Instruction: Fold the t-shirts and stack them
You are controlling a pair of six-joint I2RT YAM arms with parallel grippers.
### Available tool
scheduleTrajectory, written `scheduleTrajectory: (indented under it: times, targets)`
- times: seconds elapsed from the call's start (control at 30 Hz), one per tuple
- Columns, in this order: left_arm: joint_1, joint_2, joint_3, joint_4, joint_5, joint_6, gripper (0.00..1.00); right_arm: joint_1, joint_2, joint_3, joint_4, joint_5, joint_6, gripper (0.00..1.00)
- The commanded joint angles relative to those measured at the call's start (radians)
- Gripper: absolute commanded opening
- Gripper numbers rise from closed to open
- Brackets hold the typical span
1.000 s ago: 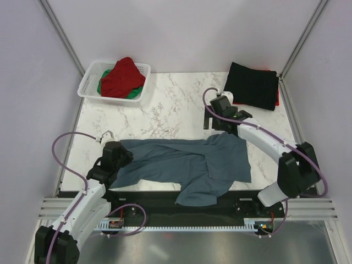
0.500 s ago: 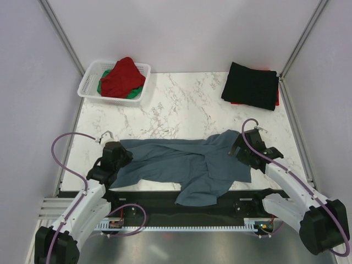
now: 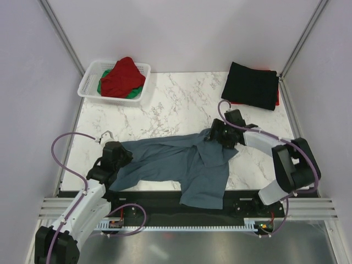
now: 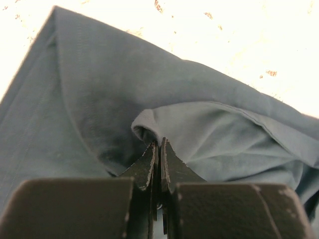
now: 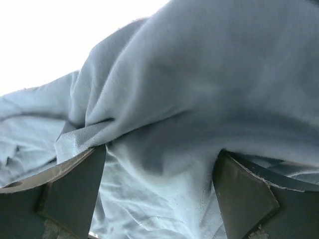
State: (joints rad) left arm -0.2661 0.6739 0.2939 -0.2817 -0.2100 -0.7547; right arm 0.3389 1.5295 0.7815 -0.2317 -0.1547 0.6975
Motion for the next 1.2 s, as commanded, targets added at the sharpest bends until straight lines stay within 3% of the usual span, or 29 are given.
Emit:
scheduleTrajectory:
  times: [0.0, 0.17, 0.37, 0.87, 1.1, 1.17]
  targets:
    - [-0.004, -0.004, -0.001, 0.027, -0.040, -0.031, 0.02, 0.006, 0.067, 0.139, -0.032, 0.001, -0.108, 0.92]
    - [-0.004, -0.004, -0.002, 0.026, -0.040, -0.031, 0.02, -0.030, -0.084, 0.095, -0.178, 0.246, -0.119, 0.96]
    - [-0.004, 0.001, 0.001, 0.027, -0.042, -0.032, 0.02, -0.115, -0.348, -0.088, -0.190, 0.280, -0.072, 0.91]
    - [-0.005, -0.013, -0.006, 0.024, -0.045, -0.035, 0.02, -0.158, -0.256, -0.185, -0.169, 0.254, -0.038, 0.75]
    - [-0.005, -0.013, -0.002, 0.022, -0.045, -0.035, 0.02, -0.167, -0.189, -0.180, -0.143, 0.221, -0.049, 0.73]
    - [-0.005, -0.014, -0.006, 0.022, -0.045, -0.035, 0.02, -0.172, -0.177, -0.182, -0.135, 0.202, -0.055, 0.67]
